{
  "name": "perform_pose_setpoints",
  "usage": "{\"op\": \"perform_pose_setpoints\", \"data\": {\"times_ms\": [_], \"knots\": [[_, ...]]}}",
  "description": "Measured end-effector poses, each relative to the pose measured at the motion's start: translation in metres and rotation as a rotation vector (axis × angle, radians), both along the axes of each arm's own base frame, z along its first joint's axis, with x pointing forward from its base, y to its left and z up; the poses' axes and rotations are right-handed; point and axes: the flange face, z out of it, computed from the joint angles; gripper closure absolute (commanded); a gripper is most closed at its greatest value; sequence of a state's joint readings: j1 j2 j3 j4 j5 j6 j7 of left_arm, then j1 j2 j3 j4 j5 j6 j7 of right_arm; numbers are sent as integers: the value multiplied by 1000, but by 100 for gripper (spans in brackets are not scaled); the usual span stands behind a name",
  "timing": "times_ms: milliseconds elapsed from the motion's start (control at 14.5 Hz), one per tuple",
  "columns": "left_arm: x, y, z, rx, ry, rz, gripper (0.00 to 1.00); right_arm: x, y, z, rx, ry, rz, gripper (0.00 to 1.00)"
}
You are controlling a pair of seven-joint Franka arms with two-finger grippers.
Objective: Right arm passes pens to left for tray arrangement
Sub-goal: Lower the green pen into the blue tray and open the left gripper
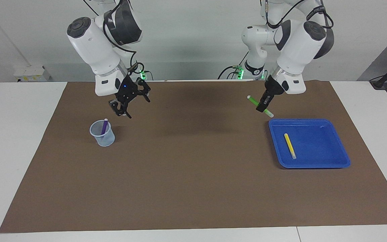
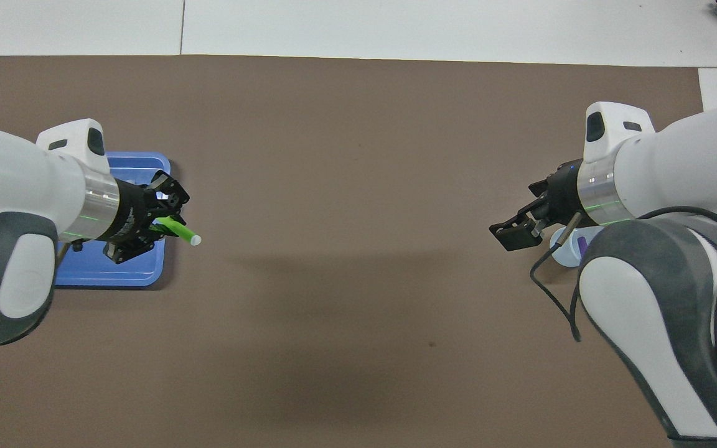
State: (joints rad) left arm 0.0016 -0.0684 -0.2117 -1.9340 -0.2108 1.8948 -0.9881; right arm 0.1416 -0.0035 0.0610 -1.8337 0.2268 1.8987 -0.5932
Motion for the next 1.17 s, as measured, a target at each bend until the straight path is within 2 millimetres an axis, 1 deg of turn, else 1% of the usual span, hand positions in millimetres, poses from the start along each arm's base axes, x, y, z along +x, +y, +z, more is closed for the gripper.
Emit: {"op": "perform_pose_setpoints", "data": {"times_ms": [138, 275, 413, 550, 619, 825, 963, 1031, 1169], "knots": [[3, 34, -8, 2, 6, -110, 100, 0, -9, -3, -57, 6, -2, 0], [5, 65, -19, -1, -6, -225, 100, 1, -22, -8, -99, 9, -10, 0], [8, 106, -31, -6, -19, -330, 100, 2, -36, -15, -129, 19, -24, 0], [16, 146, -55, 13, -27, -437, 100, 2, -50, -22, -154, 30, -37, 0], [21, 160, -71, 31, -25, -480, 100, 2, -54, -26, -163, 38, -40, 0], [41, 179, -122, 88, -24, -574, 100, -1, -61, -45, -183, 60, -44, 0], [49, 198, -154, 120, -20, -637, 100, -3, -64, -58, -210, 76, -34, 0], [52, 205, -166, 126, -16, -655, 100, -3, -65, -63, -224, 83, -29, 0], [61, 212, -180, 136, -22, -685, 100, -3, -67, -71, -256, 98, -17, 0]]}}
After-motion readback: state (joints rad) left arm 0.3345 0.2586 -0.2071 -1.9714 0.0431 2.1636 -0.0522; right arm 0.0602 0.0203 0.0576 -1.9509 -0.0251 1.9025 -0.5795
